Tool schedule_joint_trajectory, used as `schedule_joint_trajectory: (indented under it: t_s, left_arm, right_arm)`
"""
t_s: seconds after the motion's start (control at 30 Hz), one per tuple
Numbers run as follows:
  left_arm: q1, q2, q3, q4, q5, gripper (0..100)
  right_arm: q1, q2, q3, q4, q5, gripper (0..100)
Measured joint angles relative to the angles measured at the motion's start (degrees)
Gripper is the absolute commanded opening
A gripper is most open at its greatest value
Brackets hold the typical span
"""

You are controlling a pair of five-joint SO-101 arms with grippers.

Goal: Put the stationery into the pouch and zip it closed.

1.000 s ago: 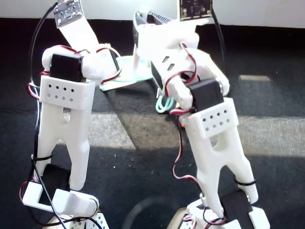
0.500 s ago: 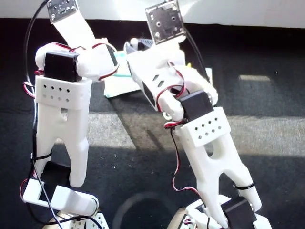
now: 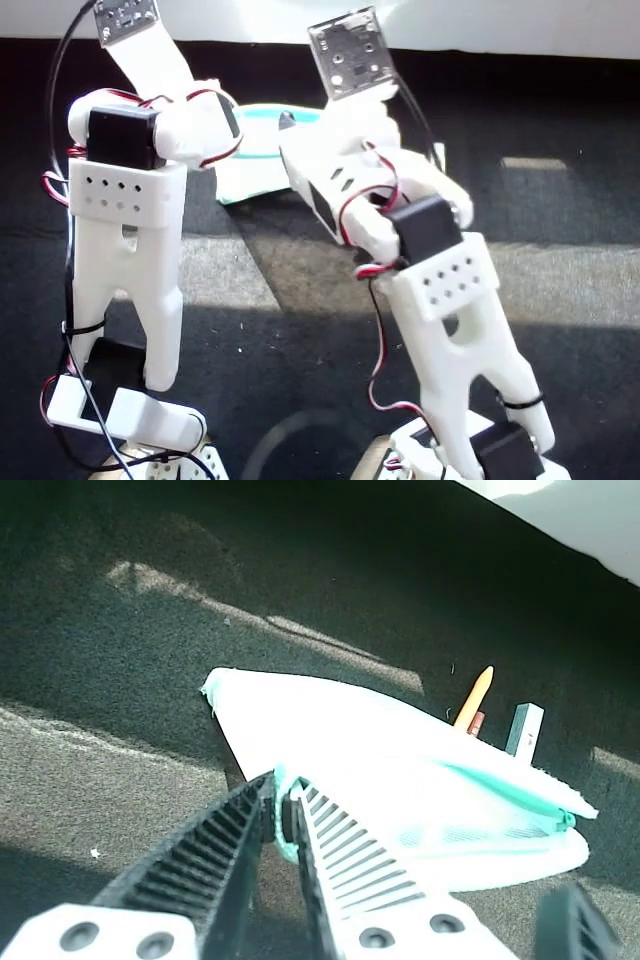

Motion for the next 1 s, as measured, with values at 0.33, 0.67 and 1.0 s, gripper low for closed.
schedule_joint_trajectory:
  t_s: [0.33,0.67,1.0]
  left_arm:
    - [-1.93,-0.62,4.22,-0.18,-0.18,1]
    - [-5.63,-0.88,5.19,-0.18,-0.18,1]
    - [-5.63,-0.44,4.22,0.00,-0.26,1]
  right_arm:
    - [16.97,-2.20,-8.00,1.23,0.00,20.0]
    - [27.87,25.05,1.32,-5.01,-3.52,20.3]
    - [26.37,57.41,-26.20,4.57,-12.48,20.3]
